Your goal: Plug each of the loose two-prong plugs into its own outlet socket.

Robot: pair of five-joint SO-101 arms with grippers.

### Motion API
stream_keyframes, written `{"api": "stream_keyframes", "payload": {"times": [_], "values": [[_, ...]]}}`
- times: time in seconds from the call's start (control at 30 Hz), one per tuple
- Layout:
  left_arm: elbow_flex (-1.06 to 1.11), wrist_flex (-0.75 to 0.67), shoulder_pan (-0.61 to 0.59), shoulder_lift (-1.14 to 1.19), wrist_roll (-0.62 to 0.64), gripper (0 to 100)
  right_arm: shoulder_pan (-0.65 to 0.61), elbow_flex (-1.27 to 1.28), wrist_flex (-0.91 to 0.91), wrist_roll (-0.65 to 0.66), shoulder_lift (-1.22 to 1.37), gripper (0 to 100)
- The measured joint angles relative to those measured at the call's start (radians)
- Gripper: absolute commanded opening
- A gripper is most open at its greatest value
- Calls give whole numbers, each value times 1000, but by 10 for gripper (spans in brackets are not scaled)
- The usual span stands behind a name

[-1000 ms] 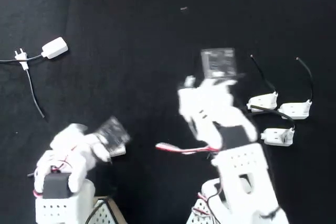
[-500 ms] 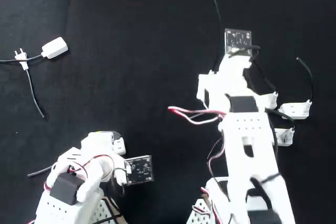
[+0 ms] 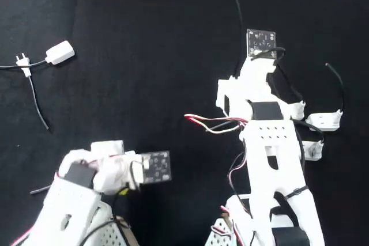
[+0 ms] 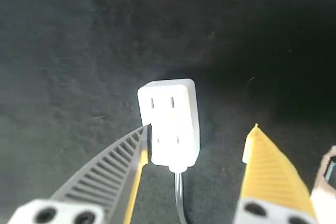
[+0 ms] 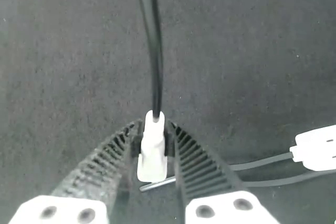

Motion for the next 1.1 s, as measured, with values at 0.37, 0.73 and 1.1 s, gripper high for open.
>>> {"api": "stream_keyframes", "payload": {"times": [0.37,0.73,1.1], "values": [[-138,-238,-43,414,0,289,0,0,0,0,0,11],[-222,-264,-124,525,-20,288,0,0,18,0,0,11],[-176,-307,-124,609,-60,276,0,0,18,0,0,11]]}}
